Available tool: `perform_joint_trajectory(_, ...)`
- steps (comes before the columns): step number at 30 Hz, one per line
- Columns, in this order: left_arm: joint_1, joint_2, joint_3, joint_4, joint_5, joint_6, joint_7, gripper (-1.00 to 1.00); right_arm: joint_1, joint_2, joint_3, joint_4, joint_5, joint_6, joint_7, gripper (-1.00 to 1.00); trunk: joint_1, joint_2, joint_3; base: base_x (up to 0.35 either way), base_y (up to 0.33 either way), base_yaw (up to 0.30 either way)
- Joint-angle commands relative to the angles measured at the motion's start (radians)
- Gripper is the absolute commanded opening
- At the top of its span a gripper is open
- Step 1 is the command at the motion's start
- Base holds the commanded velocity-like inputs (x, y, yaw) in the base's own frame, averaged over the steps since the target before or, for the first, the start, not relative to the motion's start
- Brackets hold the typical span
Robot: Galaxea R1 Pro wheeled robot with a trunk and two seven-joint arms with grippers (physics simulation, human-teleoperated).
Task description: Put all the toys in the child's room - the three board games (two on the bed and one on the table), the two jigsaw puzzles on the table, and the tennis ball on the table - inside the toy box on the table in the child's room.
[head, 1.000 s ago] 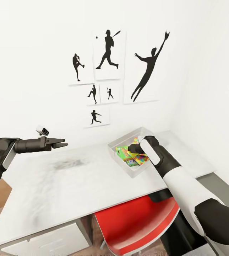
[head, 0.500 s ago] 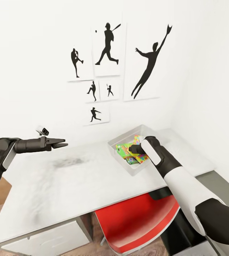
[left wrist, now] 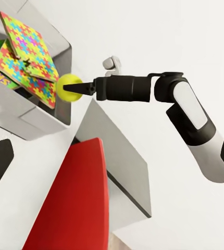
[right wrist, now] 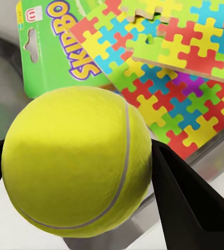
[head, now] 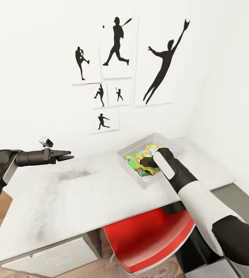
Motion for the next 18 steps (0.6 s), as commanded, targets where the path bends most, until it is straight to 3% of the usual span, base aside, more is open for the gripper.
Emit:
perform_joint_trajectory(1, -0.001, 0.001, -0.004, 0.0, 0.003, 0.011, -0.003, 1.0, -0.001, 0.0, 0.003, -0.001, -0.013, 0.0, -0.012, -1.0, 0.001, -0.002, -0.004, 0.0, 0.0, 0.0)
perform_joint_trajectory(18, -0.001, 0.001, -0.004, 0.0, 0.003, 0.011, -0.003, 1.0, -0.001, -0.002, 0.003, -0.001, -0.013, 0.0, -0.012, -1.0, 0.001, -0.002, -0.032, 0.0, 0.0, 0.0)
